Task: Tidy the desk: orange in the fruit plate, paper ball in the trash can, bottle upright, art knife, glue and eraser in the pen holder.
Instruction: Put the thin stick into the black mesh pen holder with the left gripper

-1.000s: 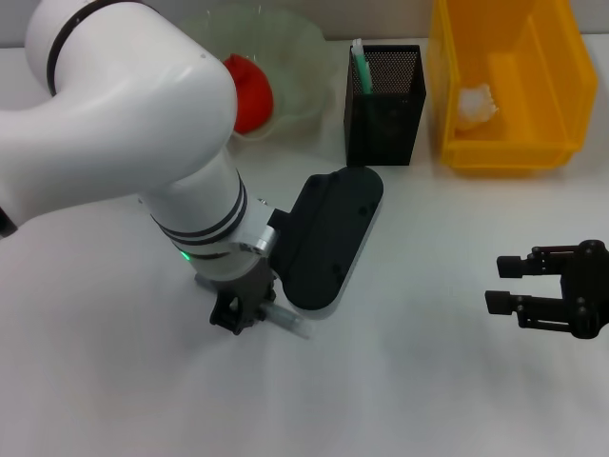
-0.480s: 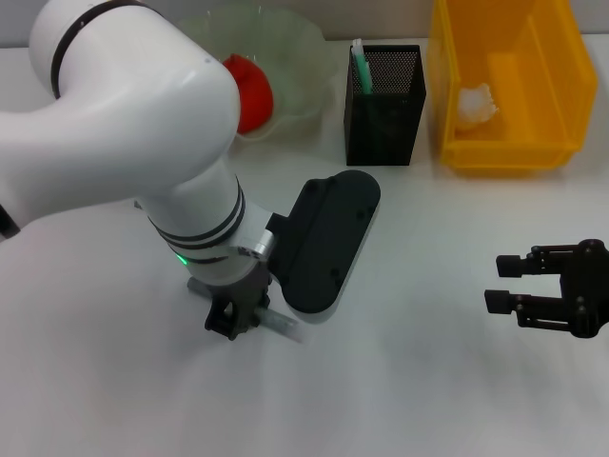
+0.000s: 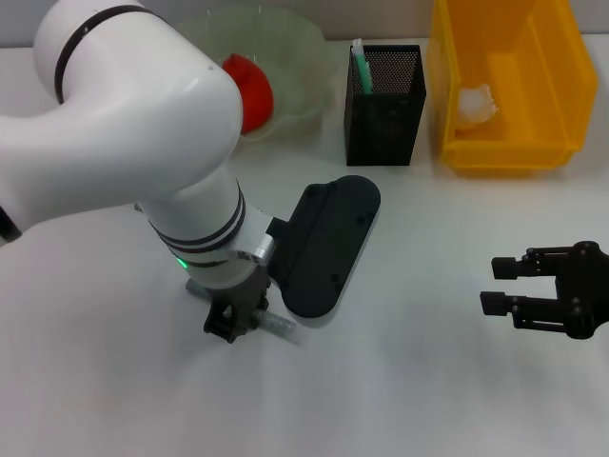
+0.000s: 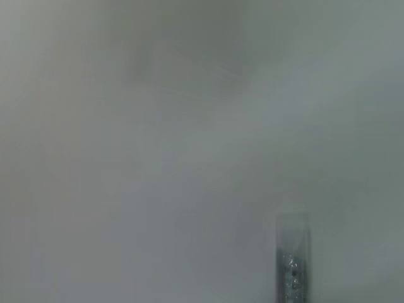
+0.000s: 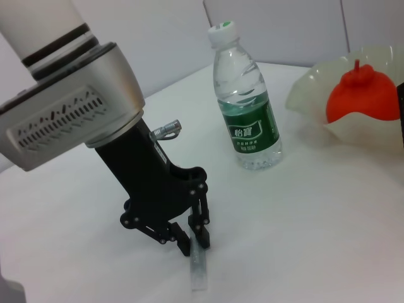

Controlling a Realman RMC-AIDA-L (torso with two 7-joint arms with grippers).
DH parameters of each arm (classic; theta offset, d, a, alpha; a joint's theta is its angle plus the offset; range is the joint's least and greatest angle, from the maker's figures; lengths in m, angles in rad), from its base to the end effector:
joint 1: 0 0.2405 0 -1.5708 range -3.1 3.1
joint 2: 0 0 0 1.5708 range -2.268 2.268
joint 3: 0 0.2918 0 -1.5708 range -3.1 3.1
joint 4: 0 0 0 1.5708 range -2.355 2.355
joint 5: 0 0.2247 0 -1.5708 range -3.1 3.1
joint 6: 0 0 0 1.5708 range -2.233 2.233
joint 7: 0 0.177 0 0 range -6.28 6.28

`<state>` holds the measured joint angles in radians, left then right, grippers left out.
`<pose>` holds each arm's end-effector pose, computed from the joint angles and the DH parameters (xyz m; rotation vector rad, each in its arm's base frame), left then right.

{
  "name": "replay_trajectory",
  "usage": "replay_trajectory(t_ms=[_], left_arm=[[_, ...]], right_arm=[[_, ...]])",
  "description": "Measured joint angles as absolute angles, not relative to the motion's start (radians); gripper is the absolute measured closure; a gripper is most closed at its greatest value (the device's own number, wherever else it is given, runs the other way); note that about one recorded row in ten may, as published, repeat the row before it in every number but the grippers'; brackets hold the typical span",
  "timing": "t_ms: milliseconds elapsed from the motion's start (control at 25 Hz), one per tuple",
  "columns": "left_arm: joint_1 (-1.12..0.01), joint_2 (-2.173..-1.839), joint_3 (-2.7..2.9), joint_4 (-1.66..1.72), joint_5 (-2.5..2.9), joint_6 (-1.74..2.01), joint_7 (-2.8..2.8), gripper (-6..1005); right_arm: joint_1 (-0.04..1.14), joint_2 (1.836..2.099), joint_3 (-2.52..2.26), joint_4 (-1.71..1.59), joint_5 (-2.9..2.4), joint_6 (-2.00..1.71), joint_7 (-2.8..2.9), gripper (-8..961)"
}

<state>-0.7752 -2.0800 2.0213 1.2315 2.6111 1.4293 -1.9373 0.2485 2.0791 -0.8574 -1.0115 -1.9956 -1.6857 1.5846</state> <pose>-0.1772 0.3529 -0.1518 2.8019 -0.7603 -1.0914 0.3245 0.2957 -0.0130 -2.7695 0.7791 0.5039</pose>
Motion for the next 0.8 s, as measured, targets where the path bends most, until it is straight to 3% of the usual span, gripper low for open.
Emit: replay_trajectory(t_ms=[440,800], left_arm=[[-0.764,-2.08,1.962,1.285,2.595,1.452,-1.936,839],[-0.64,-2.074,1.597,1.521,2.451,1.466,-1.899,844]], right_arm=[[0.25,2.078,-0.857,-1.011,-1.999,-1.677,1.585,314],[0.236,2.077,-0.798,-1.011,-2.001,-1.683,1.583,311]])
